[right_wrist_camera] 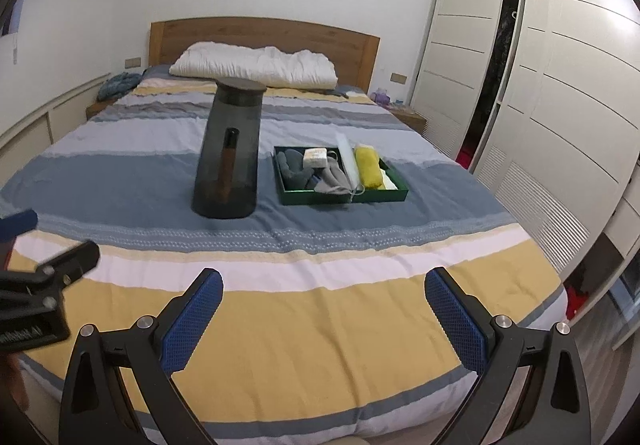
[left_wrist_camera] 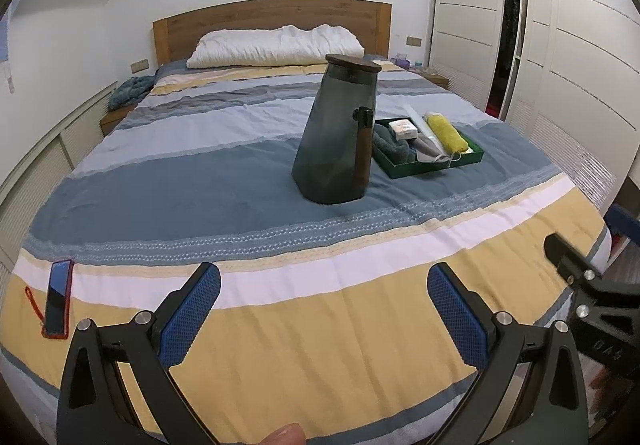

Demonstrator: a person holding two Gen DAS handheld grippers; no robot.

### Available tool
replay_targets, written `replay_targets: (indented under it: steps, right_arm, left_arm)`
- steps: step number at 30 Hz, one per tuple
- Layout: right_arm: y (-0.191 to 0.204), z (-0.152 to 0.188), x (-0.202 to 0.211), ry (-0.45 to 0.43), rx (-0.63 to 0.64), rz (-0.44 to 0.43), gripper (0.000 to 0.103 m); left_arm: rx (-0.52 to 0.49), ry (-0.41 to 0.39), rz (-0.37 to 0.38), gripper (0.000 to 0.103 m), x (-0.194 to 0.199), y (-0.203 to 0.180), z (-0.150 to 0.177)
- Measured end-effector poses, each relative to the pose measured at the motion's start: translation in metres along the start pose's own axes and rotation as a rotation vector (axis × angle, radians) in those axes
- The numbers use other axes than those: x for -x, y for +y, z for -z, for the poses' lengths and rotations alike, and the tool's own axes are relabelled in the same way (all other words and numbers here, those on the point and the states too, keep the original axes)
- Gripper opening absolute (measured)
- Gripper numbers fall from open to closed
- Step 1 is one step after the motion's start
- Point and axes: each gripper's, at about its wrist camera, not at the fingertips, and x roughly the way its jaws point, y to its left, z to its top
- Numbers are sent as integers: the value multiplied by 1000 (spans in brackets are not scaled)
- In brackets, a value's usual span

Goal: Organize soft objects

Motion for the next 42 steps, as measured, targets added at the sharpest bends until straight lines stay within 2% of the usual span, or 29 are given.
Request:
replay_targets:
  steps: [7,13,18,27,37,42]
  right_arm:
    - [4,5,6,-29,-26,11,103]
    - [10,18,-3,-15,-36,28,103]
    - [13,26,-6,7,-24,44,103]
    - [11,26,1,-17,-41,59,103]
    - [12,20,0,-32,-36,65,103]
    - [19,13,-2,-45,-24,65,103]
  left_arm:
    - [8,15,-23,102,2,6,13]
    - [-7,16,-47,102,-1,4,24]
    - [-30,24,-35,102,1,-1,29]
    - [-75,13,-39,102,9,-6,32]
    - [-122,-29,-106,102,16,-2,24]
    - [-106,-38,-111,102,15,7,18]
